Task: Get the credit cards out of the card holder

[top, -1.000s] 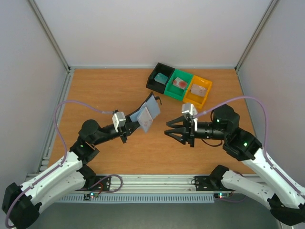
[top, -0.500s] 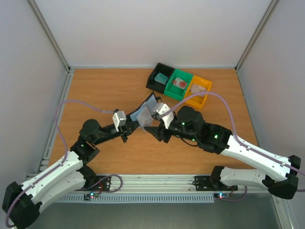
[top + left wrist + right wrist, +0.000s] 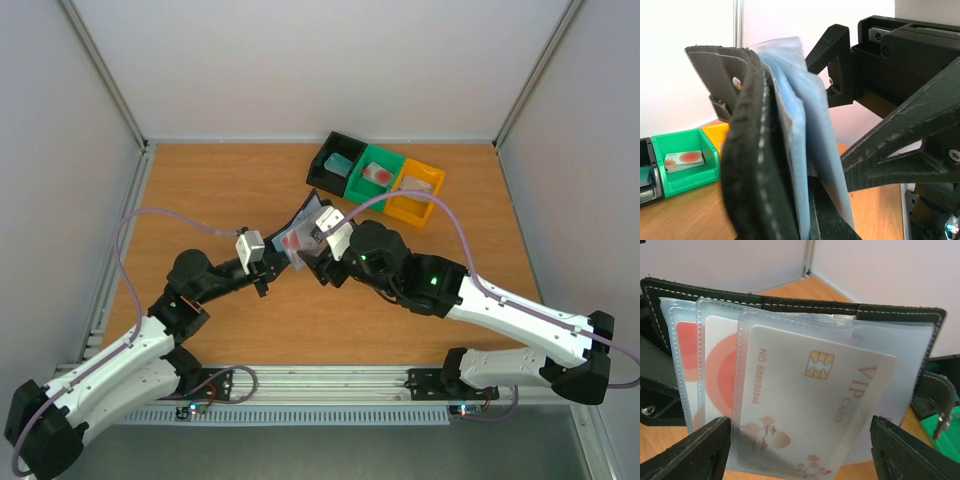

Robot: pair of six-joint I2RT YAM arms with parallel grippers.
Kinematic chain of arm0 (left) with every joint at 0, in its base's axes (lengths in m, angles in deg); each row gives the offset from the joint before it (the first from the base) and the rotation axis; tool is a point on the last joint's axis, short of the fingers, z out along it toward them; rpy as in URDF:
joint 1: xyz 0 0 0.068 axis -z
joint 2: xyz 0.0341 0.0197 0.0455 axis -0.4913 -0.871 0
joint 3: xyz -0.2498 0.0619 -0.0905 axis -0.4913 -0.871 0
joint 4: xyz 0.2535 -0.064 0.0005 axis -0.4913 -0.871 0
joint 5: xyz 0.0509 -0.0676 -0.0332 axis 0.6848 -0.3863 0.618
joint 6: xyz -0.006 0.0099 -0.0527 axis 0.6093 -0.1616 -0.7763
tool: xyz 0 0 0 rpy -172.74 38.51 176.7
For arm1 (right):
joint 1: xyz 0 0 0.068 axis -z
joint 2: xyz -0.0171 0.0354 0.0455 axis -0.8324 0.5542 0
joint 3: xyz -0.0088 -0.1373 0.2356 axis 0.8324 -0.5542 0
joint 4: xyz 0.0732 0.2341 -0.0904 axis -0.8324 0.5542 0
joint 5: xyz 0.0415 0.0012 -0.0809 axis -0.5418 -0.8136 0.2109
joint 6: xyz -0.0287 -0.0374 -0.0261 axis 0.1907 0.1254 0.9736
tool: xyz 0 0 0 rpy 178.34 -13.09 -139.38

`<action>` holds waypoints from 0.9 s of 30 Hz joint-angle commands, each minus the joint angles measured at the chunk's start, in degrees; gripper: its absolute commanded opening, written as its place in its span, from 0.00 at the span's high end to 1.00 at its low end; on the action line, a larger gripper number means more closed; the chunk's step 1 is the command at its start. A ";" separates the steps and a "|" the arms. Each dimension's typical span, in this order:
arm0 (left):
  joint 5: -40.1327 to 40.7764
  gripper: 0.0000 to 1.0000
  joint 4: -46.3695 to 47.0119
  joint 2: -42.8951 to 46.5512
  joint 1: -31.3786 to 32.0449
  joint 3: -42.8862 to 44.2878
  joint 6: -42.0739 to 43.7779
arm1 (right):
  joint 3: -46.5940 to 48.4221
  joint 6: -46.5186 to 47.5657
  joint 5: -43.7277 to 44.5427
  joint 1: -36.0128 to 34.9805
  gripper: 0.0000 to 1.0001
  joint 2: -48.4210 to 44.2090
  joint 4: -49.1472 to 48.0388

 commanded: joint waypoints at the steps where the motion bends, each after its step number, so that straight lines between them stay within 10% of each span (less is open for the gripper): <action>1: -0.31 1.00 5.09 -0.23 0.14 -0.69 -0.46 | 2.02 1.33 -1.88 -0.32 0.20 1.16 -0.21; 27: -1.94 1.00 6.10 0.78 0.14 -1.89 -0.58 | 2.91 -3.00 6.62 3.04 0.13 0.82 3.37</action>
